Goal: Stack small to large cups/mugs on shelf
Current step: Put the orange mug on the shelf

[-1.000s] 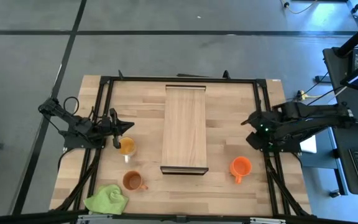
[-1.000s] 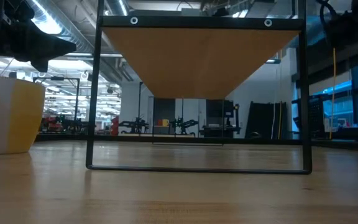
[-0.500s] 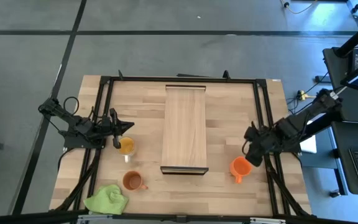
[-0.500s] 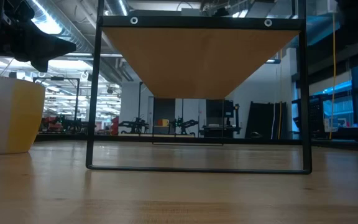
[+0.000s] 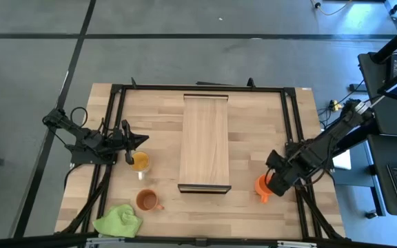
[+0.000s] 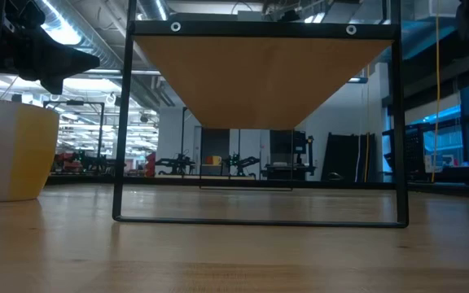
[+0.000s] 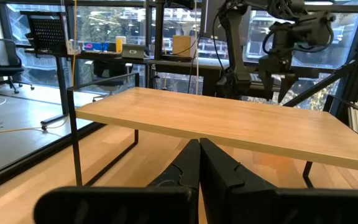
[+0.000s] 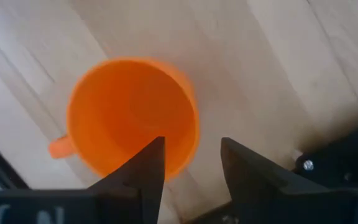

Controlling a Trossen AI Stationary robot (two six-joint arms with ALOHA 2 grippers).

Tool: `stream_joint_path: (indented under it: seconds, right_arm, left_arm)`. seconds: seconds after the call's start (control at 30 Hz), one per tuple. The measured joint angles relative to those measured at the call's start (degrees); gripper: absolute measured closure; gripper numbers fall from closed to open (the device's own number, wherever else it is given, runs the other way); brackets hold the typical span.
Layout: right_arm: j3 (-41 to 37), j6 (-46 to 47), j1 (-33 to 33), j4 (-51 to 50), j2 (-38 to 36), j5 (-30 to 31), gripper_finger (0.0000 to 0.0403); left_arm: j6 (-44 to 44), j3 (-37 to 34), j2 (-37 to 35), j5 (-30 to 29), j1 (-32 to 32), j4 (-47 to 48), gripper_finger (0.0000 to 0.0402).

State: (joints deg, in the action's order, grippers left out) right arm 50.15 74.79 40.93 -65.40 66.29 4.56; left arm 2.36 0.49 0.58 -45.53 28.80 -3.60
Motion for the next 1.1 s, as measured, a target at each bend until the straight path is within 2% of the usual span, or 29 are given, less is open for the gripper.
stream_joint_path:
  seconds: [0.2, 0.33, 0.83, 1.1]
  right_arm:
    - [-0.04, -0.02, -0.61, 0.10, 3.48, 4.27, 0.0246]
    - [-0.07, -0.20, -1.75, 0.33, 4.93, 4.97, 0.0246]
    - [-0.09, -0.23, -1.33, 1.43, 9.55, 4.40, 0.0246]
    - [-0.09, -0.40, -1.20, 1.36, 11.65, 1.52, 0.0246]
  left_arm:
    - [-0.01, 0.00, 0.00, 0.00, 0.02, -0.01, 0.0401]
    - [-0.01, 0.00, 0.00, 0.00, 0.00, -0.01, 0.0401]
    - [-0.01, 0.00, 0.00, -0.01, 0.00, 0.00, 0.0401]
    - [0.00, 0.00, 0.01, 0.01, 0.02, 0.00, 0.0401]
